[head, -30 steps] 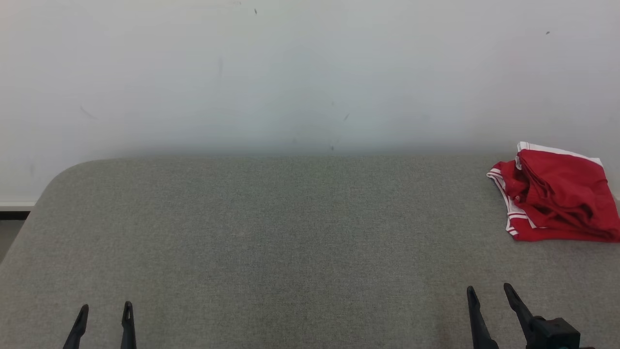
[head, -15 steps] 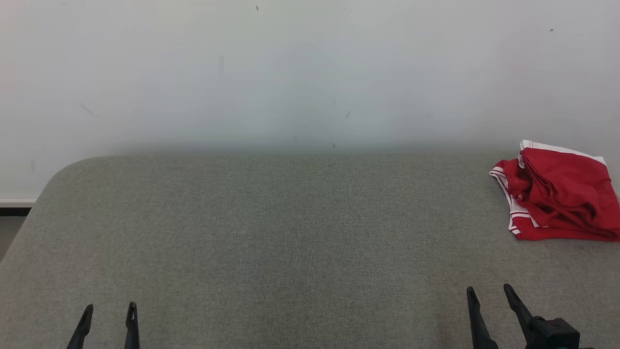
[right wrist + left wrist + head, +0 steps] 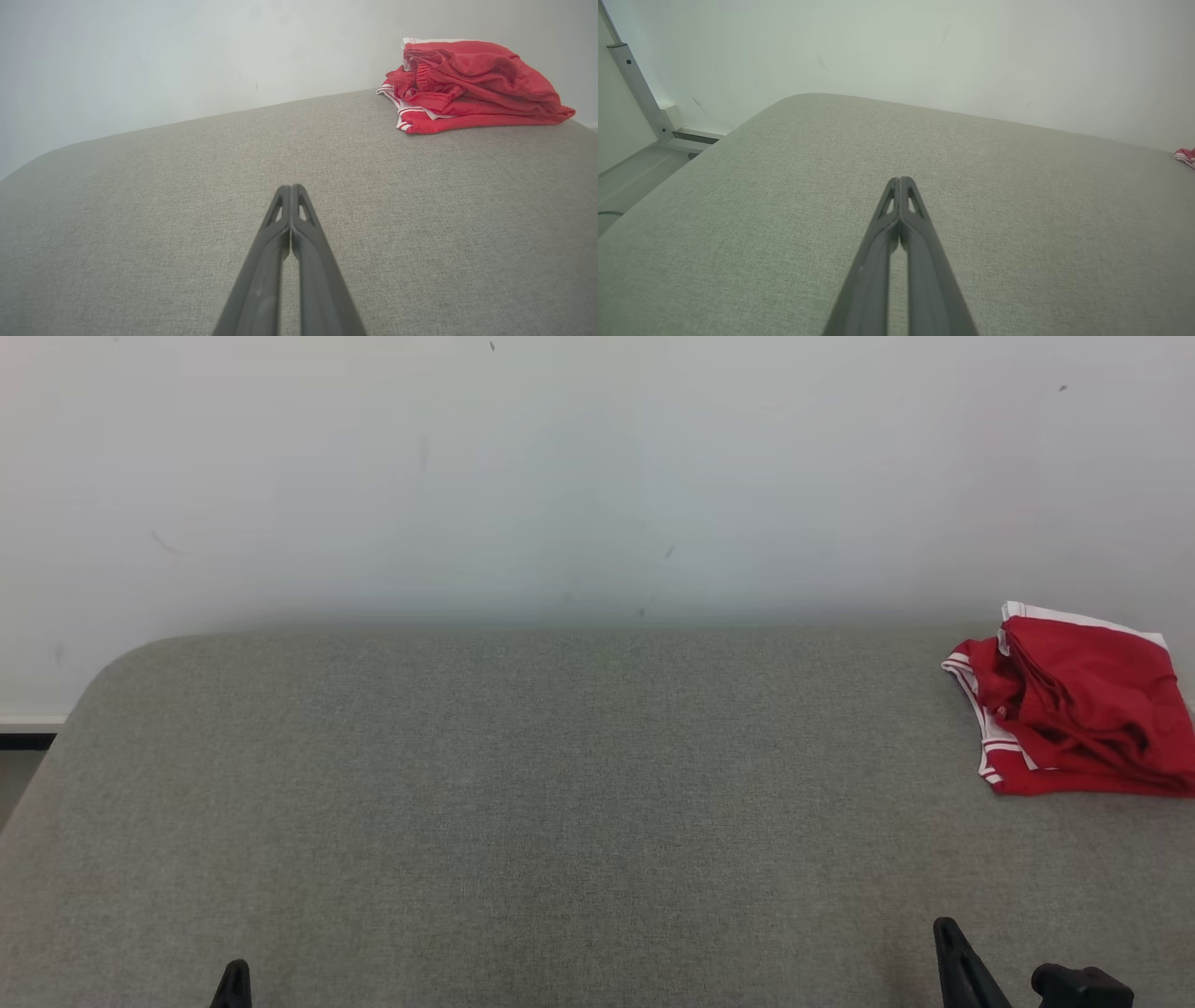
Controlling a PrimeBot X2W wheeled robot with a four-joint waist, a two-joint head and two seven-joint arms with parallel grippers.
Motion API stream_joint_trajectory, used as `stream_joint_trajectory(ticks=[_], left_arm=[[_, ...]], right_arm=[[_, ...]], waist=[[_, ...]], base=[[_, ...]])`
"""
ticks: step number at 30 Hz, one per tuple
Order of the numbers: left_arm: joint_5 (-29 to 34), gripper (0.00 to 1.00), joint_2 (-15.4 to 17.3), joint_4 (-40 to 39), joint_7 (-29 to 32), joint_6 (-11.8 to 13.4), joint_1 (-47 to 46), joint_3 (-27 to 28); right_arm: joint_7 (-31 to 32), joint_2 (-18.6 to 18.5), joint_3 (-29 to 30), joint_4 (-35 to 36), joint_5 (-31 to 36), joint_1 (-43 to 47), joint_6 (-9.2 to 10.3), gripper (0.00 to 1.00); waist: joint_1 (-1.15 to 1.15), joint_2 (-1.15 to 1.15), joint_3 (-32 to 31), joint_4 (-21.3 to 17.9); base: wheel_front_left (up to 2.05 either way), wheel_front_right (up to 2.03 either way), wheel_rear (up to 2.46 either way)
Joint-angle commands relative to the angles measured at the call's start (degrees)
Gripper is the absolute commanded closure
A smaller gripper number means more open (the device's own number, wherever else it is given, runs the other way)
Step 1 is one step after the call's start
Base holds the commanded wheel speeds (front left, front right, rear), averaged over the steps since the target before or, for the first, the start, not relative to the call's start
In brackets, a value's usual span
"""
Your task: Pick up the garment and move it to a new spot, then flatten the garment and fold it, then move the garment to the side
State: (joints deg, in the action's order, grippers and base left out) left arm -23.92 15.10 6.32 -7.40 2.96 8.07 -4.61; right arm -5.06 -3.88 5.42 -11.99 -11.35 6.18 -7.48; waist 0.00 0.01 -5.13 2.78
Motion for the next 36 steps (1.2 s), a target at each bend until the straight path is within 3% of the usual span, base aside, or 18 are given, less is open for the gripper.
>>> stream_joint_trajectory(ticks=[1, 36], left_arm=[[-2.9, 1.00, 0.0, -0.4, 0.5, -0.5, -2.0, 1.0], [-30.3, 1.00, -5.1, 2.8, 6.1, -4.7, -7.3, 5.3]], right_arm=[[0.3, 0.0, 0.2, 0.8, -3.5, -1.7, 0.00, 1.00], [4.8, 0.4, 0.4, -0.1, -35.9, -6.2, -0.01, 1.00]], waist=[[0.00, -0.01, 0.1, -0.1], [0.00, -0.01, 1.6, -0.9]], base=[[0.00, 0.00, 0.00], [0.00, 0.00, 0.00]])
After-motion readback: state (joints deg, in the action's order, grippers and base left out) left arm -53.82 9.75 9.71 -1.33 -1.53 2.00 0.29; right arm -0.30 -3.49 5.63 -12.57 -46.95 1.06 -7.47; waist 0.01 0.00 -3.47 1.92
